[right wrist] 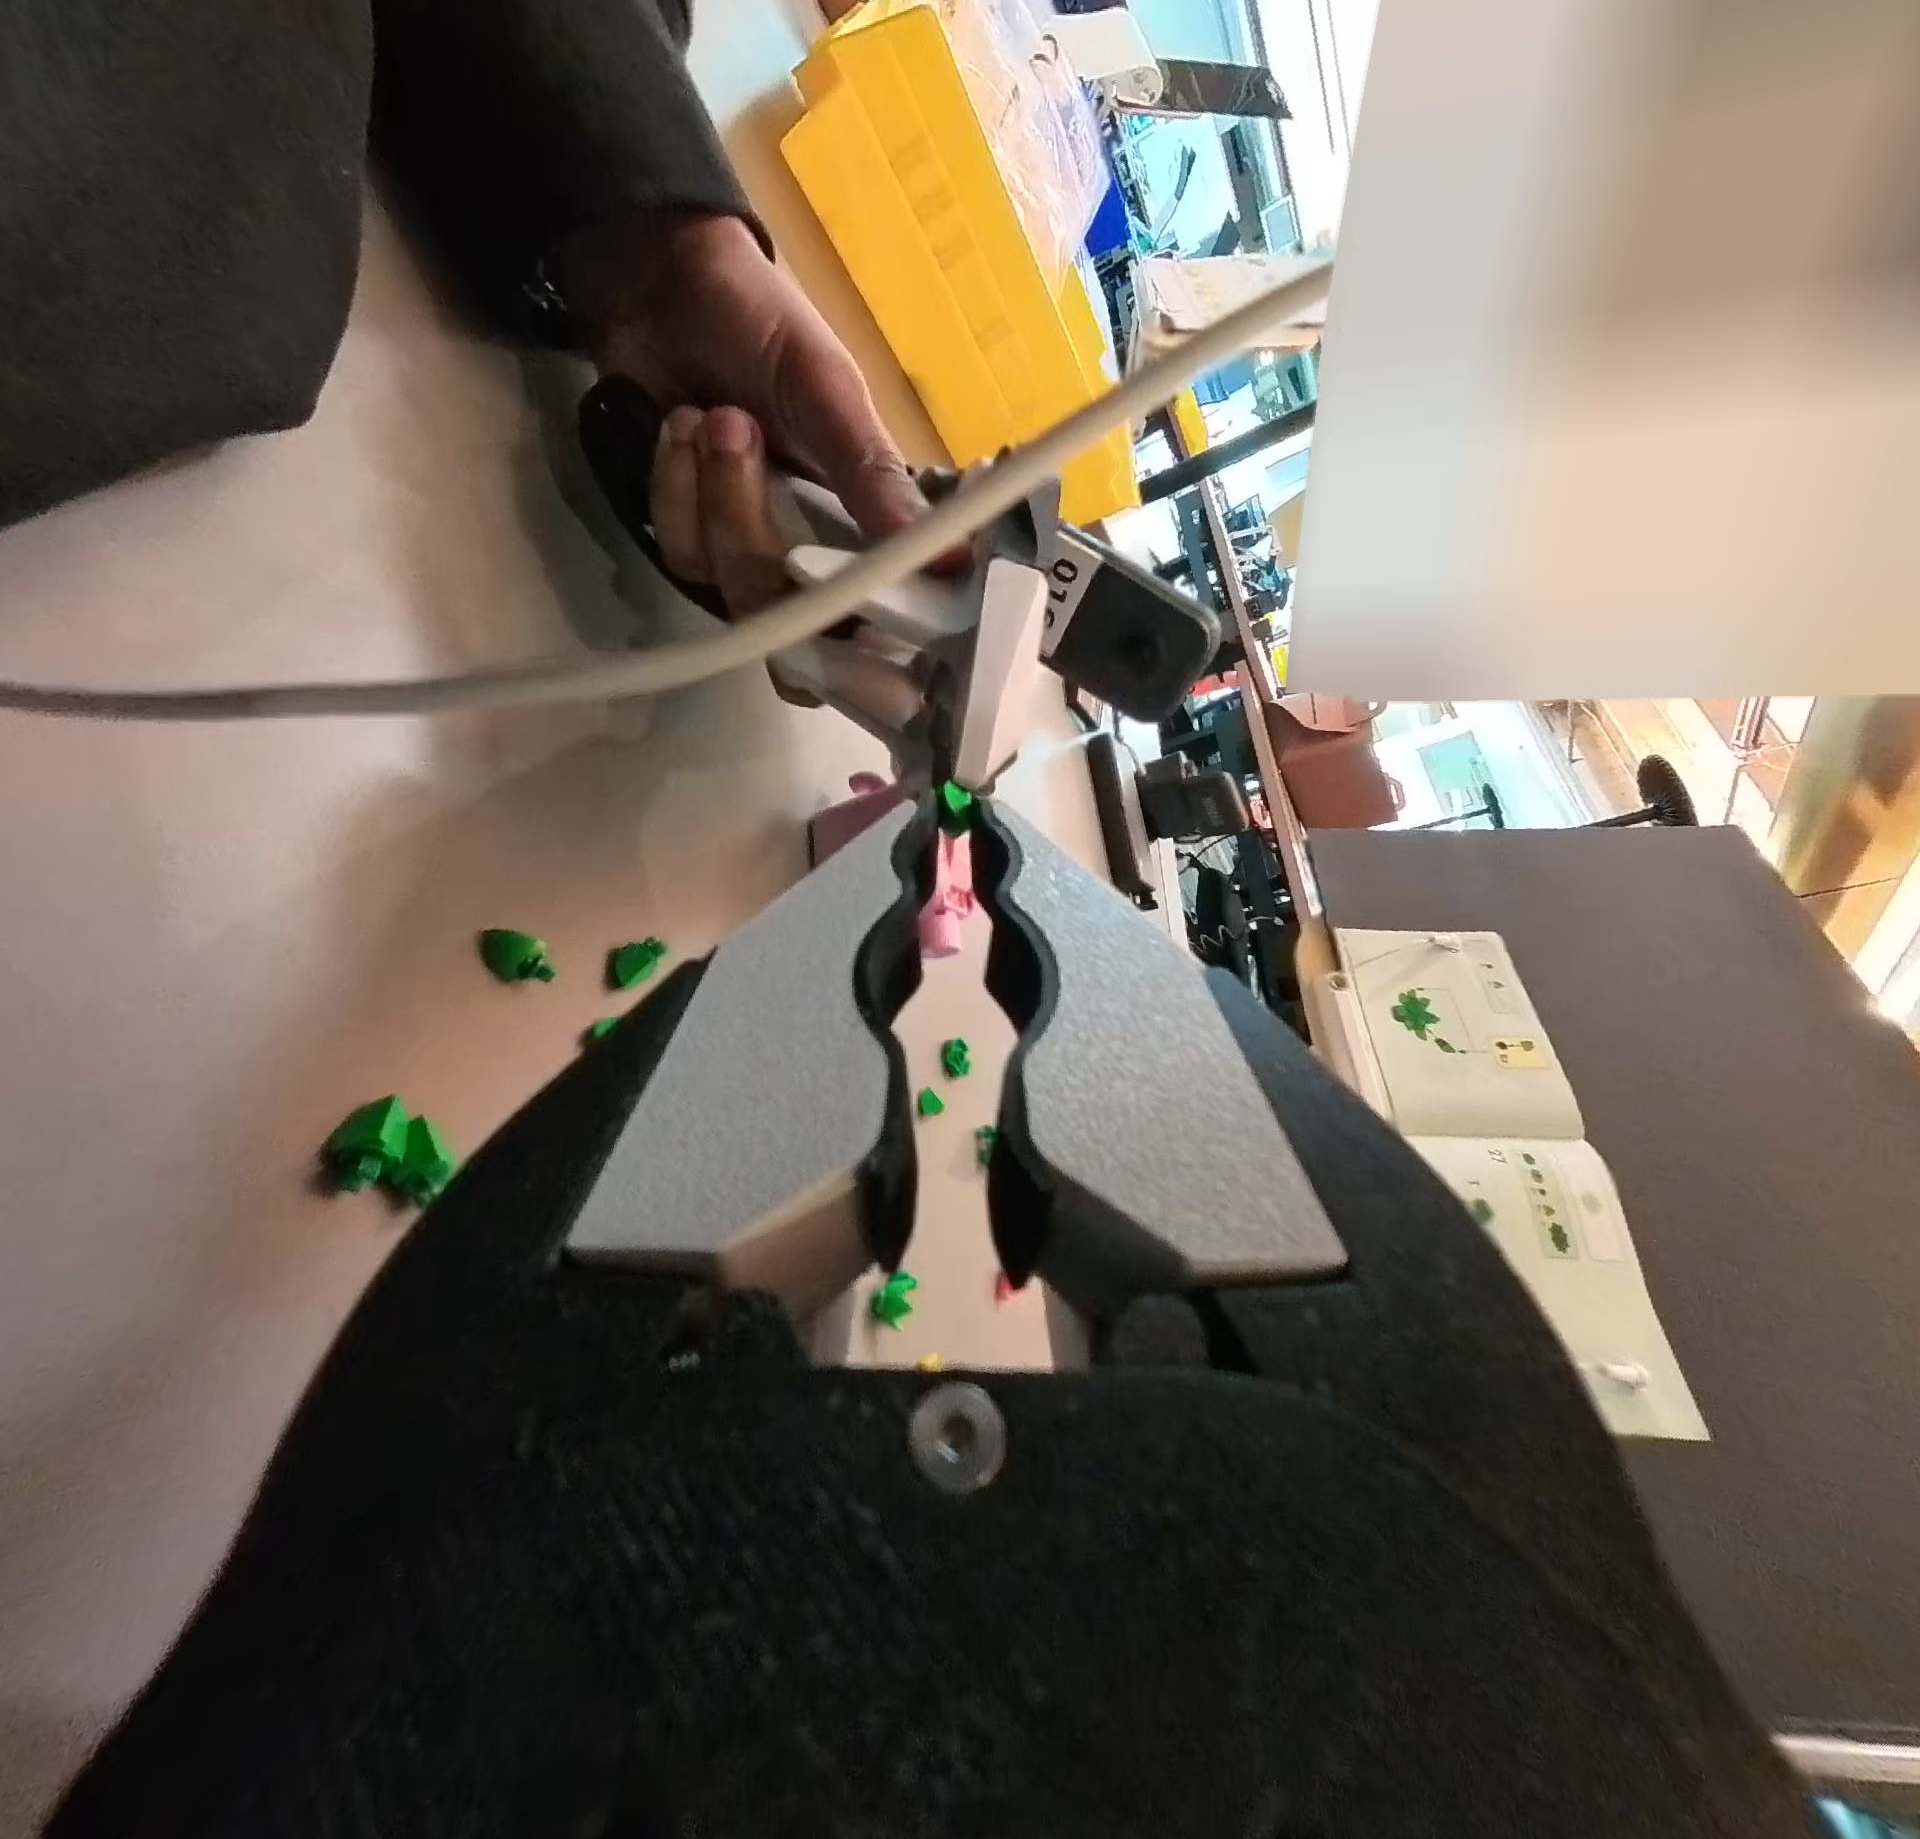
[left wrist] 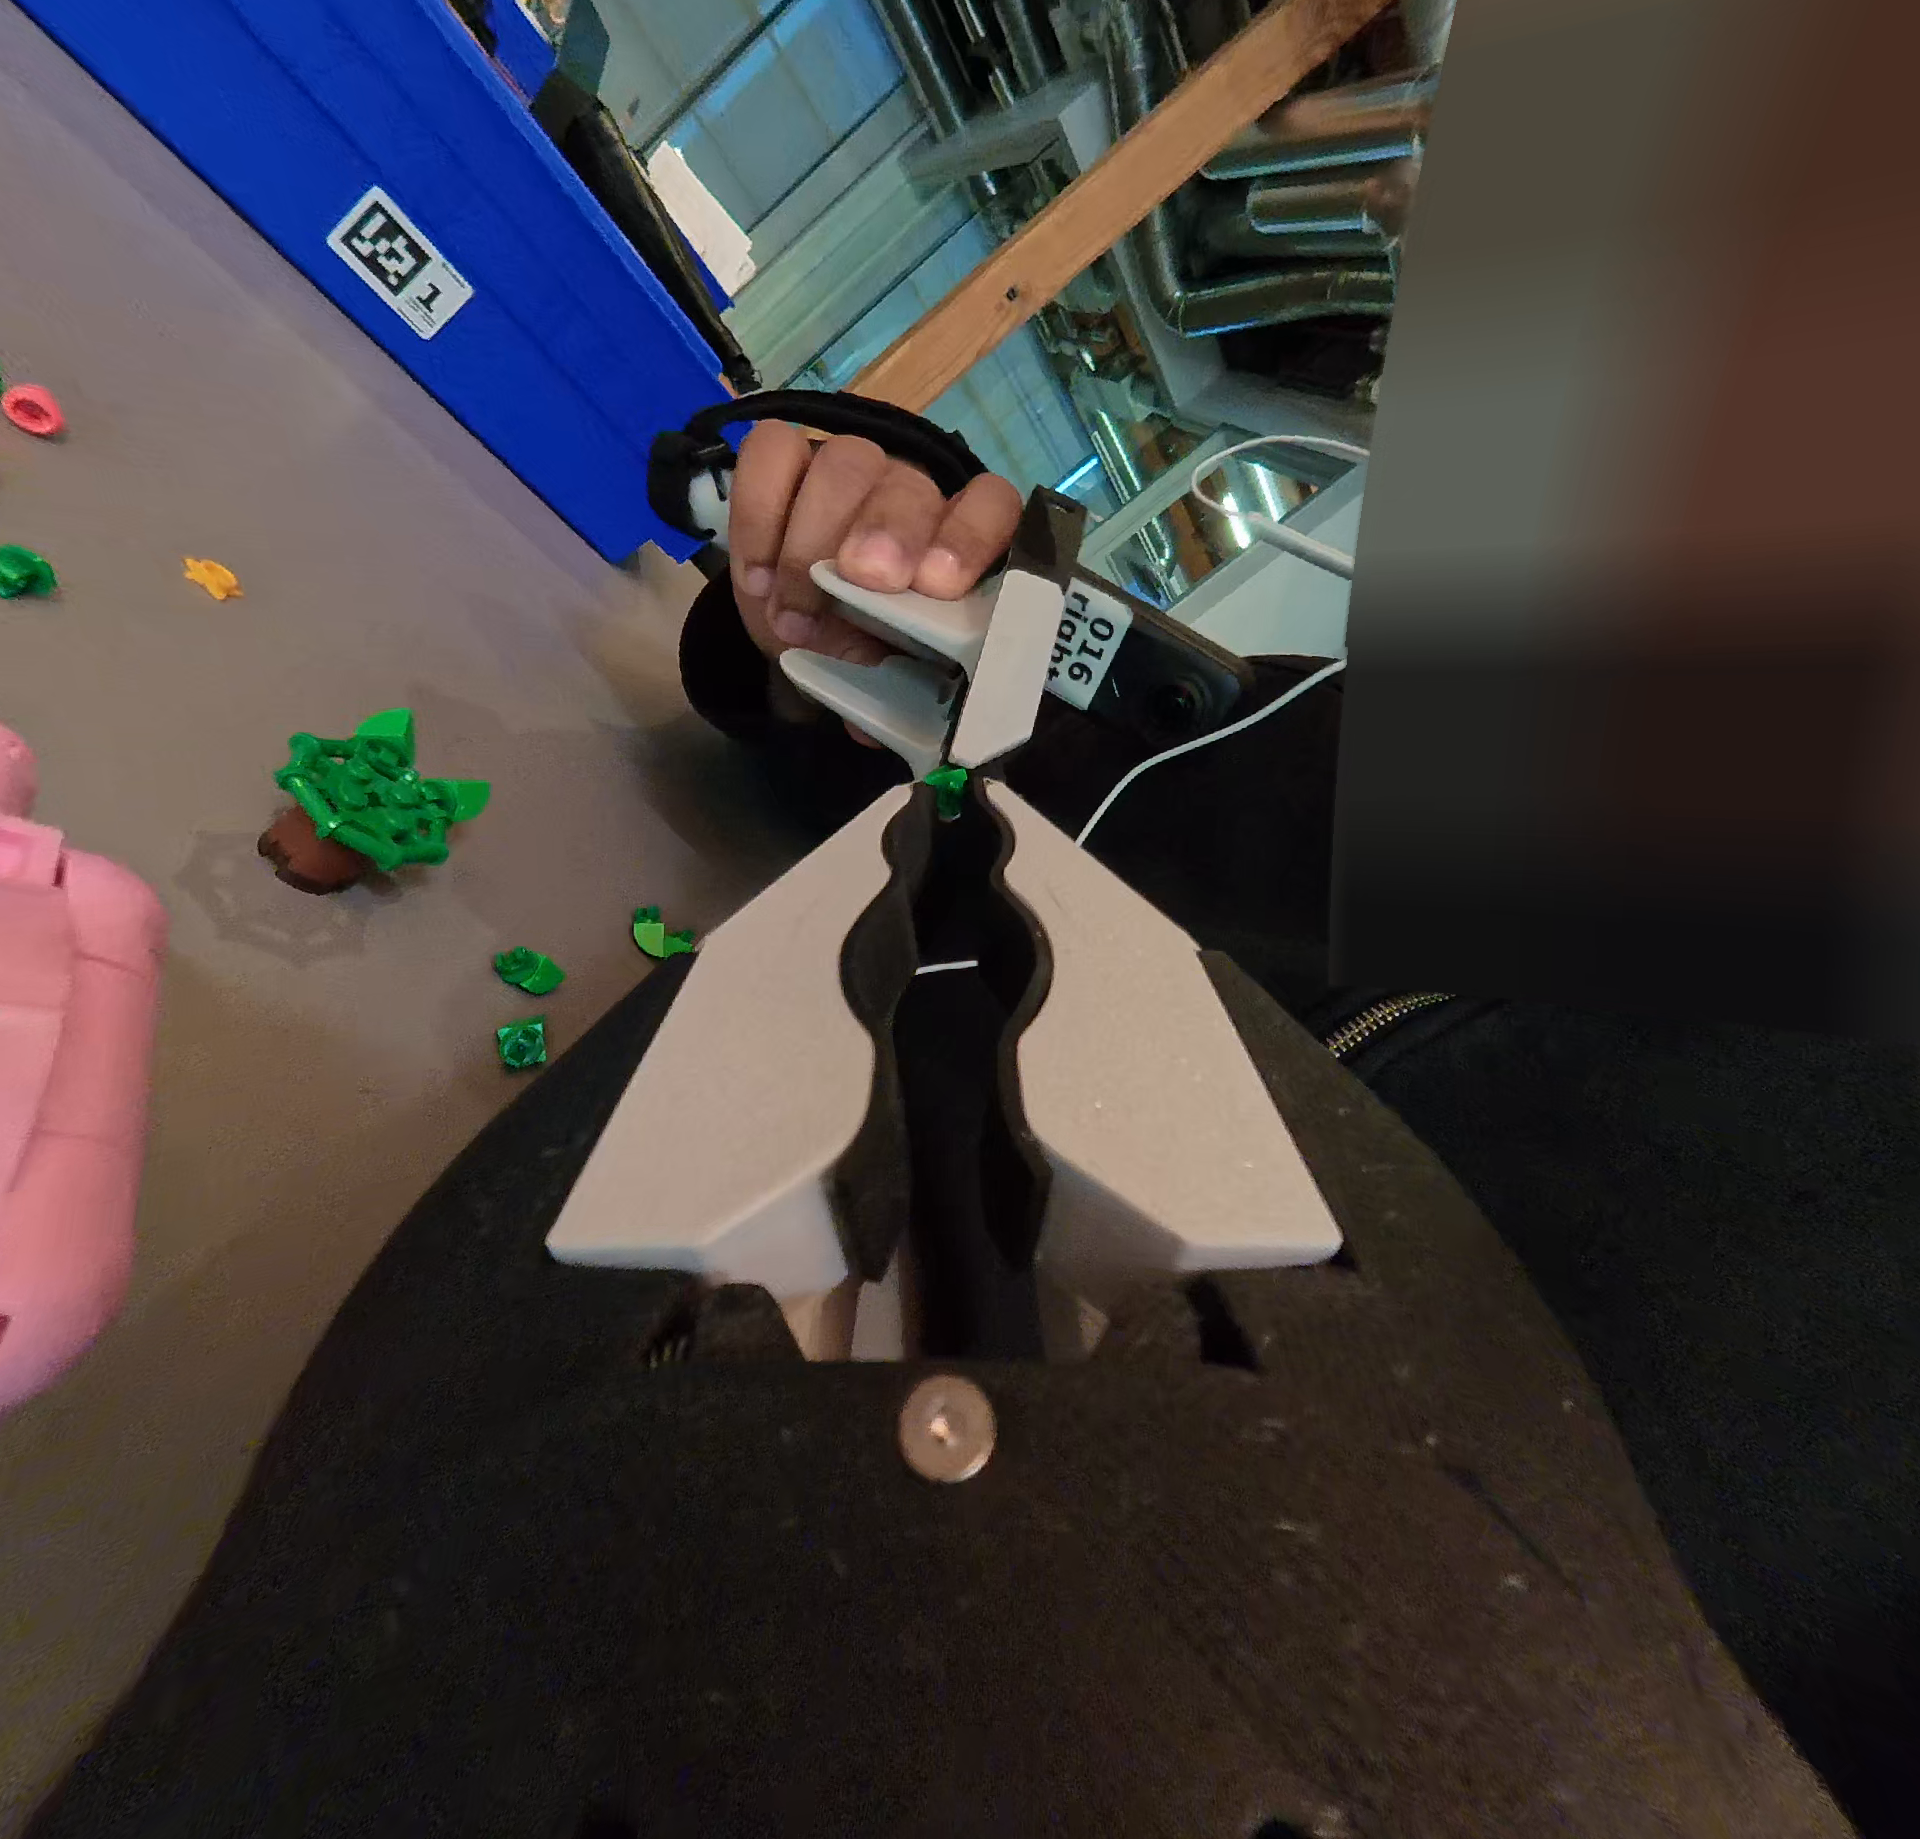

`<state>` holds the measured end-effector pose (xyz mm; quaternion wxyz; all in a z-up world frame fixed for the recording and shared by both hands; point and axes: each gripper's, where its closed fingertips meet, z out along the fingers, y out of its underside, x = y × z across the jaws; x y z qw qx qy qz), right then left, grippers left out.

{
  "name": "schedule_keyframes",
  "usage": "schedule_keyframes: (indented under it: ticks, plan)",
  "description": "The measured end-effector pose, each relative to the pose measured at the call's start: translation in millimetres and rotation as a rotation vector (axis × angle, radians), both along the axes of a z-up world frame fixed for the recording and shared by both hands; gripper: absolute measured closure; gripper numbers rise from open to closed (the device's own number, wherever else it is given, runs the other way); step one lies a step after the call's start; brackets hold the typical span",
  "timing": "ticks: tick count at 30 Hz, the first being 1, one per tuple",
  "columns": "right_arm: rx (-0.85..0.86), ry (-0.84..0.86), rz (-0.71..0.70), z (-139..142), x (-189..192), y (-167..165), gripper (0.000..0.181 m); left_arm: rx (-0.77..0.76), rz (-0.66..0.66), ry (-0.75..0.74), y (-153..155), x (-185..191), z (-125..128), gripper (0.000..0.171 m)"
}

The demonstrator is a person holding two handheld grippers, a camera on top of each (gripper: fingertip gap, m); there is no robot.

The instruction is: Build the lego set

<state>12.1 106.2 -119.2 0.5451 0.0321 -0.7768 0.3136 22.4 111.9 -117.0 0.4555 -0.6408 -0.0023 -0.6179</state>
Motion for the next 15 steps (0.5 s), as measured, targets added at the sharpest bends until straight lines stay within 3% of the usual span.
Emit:
schedule_keyframes:
  ticks: [15]
  plan:
    - [0.193, 0.079, -0.062, -8.4, -2.9, 4.5, 0.177, -0.060, 0.028, -0.022, 5.9, -3.0, -8.4, 0.168]
